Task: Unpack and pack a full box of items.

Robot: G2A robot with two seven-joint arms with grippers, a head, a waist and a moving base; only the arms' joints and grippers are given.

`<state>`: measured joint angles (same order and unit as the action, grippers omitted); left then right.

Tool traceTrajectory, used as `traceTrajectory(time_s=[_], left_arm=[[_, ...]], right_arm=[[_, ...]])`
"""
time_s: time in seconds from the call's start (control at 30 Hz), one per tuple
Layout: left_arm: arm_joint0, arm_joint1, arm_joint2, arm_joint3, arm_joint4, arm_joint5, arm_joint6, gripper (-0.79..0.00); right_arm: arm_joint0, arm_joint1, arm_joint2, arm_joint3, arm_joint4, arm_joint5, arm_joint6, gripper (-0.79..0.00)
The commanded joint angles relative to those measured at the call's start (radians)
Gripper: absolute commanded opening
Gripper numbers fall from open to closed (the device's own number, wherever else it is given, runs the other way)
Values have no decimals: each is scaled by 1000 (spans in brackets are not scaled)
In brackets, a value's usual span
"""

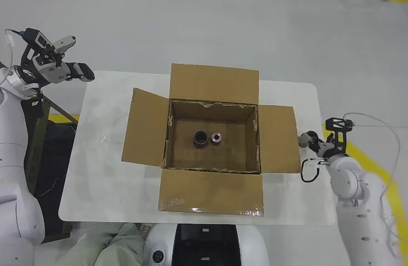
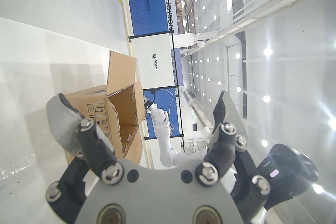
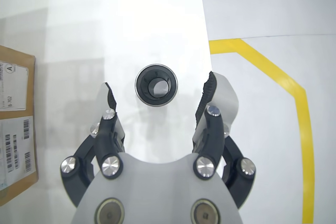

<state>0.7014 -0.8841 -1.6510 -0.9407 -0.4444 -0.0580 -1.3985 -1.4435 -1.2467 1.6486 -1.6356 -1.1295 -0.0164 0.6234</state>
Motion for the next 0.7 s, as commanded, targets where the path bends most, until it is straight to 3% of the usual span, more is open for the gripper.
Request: traceTrajectory(time_s=[0.0, 0.2, 0.47, 0.67], left_arm=[[0, 0, 0, 0, 0, 0, 0, 0], [0, 0, 0, 0, 0, 0, 0, 0], [0, 0, 0, 0, 0, 0, 0, 0], [0, 0, 0, 0, 0, 0, 0, 0]], right_arm=[[14, 0, -10, 23, 0, 2, -3, -129], [49, -1, -32, 77, -6, 10, -6, -139], [80, -1, -60, 117, -8, 10, 0, -228], [95, -1, -80, 137, -21, 17, 2, -409]])
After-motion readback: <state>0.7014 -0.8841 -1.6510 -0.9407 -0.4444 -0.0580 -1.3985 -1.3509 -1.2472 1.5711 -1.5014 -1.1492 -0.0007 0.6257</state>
